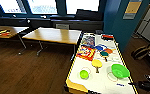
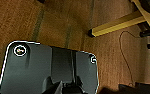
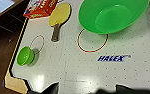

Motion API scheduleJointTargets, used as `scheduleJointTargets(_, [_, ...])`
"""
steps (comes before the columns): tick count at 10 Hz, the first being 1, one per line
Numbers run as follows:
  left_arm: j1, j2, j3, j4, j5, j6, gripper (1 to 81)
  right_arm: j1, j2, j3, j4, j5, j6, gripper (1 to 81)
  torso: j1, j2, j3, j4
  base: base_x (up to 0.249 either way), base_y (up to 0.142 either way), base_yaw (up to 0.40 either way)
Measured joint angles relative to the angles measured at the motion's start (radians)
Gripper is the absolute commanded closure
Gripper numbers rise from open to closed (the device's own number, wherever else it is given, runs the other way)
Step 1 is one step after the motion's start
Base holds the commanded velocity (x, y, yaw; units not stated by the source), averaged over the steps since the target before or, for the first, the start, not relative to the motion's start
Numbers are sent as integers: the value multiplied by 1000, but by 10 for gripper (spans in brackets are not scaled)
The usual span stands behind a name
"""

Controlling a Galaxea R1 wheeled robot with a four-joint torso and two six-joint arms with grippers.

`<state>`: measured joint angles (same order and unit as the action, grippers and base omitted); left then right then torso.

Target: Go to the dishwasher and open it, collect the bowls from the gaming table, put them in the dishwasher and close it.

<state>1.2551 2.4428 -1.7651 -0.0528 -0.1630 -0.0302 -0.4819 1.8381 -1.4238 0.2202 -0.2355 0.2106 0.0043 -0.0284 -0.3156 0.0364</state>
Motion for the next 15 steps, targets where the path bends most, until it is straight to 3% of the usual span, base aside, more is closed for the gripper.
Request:
scheduleJointTargets(5, [0,44,-45,0,3,-16,10,34,53,-94,2,7,20,10,0,0,0,0,0,0,0])
scheduleJointTargets(10, [0,51,-51,-1,2,-26,10,36,57,-160,3,36,211,10,0,0,0,0,0,0,0])
scheduleJointTargets(13, [-3,67,-58,-1,3,-26,10,39,69,-217,3,44,364,10,0,0,0,0,0,0,0])
scheduleJointTargets(15, [-3,76,-69,-1,5,-27,10,64,105,-252,3,41,383,10,0,0,0,0,0,0,0])
